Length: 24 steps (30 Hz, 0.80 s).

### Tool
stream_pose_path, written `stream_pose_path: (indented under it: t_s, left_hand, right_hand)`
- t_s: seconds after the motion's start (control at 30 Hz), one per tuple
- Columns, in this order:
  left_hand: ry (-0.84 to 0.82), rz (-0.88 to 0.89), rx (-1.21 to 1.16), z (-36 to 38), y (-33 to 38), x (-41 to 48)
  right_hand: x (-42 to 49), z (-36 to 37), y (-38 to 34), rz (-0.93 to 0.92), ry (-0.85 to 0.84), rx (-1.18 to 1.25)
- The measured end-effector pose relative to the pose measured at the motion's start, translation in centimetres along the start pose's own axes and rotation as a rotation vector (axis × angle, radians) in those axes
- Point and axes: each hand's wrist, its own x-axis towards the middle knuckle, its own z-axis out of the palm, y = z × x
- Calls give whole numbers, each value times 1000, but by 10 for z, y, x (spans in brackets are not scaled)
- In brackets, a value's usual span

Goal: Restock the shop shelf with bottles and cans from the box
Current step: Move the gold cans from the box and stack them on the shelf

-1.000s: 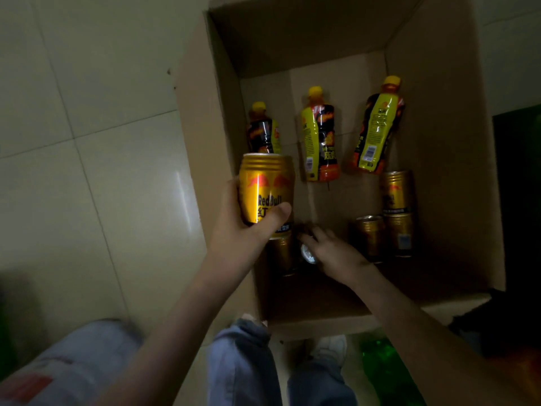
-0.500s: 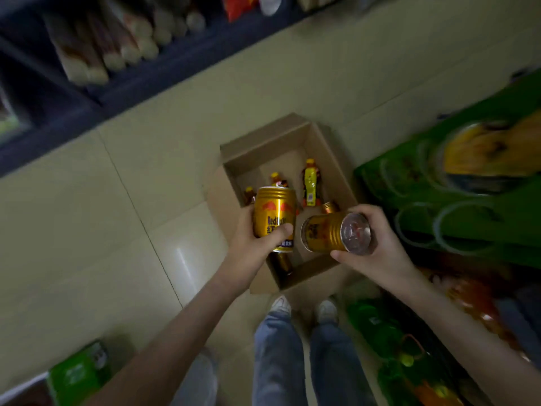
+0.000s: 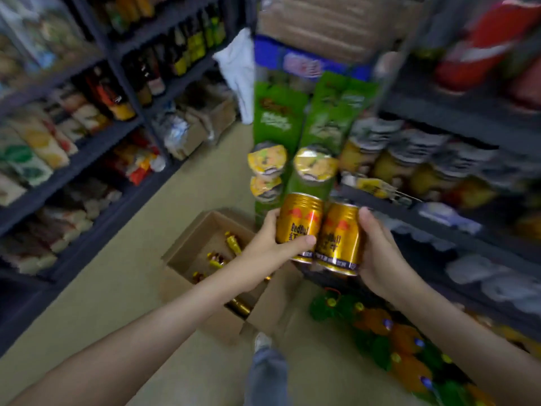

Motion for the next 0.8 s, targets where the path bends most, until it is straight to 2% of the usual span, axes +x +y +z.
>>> stream_pose_path:
  t_s: [0.13, 0.2, 0.3, 0.47, 0.67, 0.8]
  left_hand:
    - [-136, 17, 27, 122, 6, -21]
    - [-210, -4, 42, 189, 3, -34]
    - [-341, -13, 52, 285, 2, -51]
    - [-486, 35, 86, 421, 14, -72]
    - [-609, 170, 166, 535, 60, -74]
    - [-672, 283, 128, 601, 106, -59]
  right_hand:
    - [-94, -85, -7, -68, 292, 129]
    - [-147, -131, -10, -77, 384, 210]
    - [-223, -200, -14, -114, 433, 322]
    - [-326, -291, -36, -256, 541, 211]
    - [-389, -371, -93, -491, 673, 121]
    - [-411, -421, -149, -664, 662, 104]
